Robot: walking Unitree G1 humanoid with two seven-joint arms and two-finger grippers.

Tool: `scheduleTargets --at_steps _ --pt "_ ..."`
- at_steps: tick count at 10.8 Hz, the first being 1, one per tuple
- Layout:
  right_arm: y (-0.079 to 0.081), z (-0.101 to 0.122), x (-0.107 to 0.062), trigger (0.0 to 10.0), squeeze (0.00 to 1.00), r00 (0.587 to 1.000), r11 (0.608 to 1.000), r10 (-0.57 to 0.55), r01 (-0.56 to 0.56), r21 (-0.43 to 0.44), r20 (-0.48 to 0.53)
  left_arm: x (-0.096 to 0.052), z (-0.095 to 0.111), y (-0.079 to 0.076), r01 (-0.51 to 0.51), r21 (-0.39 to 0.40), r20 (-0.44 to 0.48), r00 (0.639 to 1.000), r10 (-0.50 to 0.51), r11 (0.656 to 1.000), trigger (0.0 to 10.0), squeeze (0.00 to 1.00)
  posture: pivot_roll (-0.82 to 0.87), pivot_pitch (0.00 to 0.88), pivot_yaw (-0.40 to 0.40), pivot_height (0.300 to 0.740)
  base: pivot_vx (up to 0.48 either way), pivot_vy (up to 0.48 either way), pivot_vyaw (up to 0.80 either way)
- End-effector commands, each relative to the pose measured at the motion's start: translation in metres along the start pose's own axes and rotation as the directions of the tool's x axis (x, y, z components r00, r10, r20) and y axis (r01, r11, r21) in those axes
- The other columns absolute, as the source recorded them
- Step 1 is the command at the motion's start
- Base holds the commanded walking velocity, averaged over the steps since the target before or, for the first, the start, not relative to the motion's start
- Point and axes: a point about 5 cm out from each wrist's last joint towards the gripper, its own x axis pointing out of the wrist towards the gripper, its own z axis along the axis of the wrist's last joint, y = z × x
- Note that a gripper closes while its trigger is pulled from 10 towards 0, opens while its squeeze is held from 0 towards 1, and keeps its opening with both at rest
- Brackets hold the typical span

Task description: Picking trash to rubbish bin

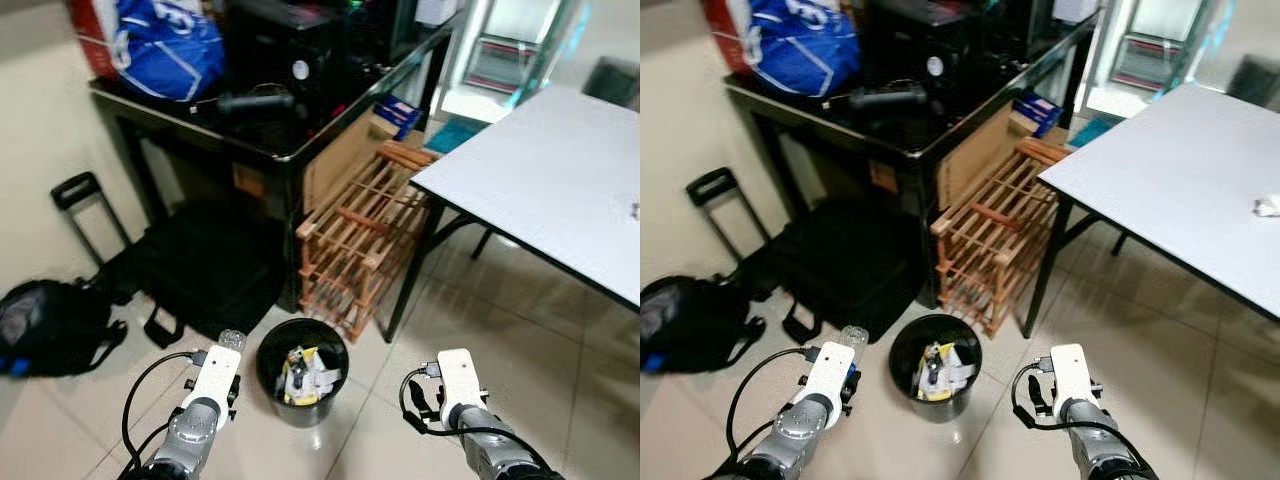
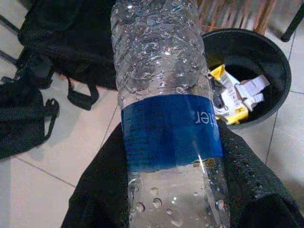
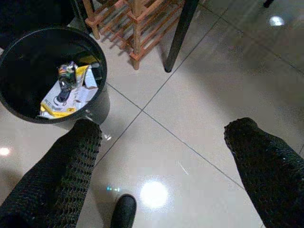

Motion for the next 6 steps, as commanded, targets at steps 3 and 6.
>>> scheduleTargets --at_steps 3,6 --pt "0.0022 0.0057 0.0019 10.0 0.0 1.0 1.0 0.01 -0.01 -0.01 0.009 0.0002 -0.0008 0.0003 0.002 0.004 -0.012 1.0 -0.002 1.0 10.0 0.0 -0.03 0.039 0.017 0.74 0.316 0.0 0.0" --pt "0.0028 0.0075 0.0023 10.0 0.0 1.0 1.0 0.013 -0.013 -0.015 0.015 0.0005 -0.0002 0.0014 0.0 0.005 -0.012 1.0 0.0 1.0 10.0 0.0 -0.02 0.045 0.016 0.74 0.338 0.0 0.0"
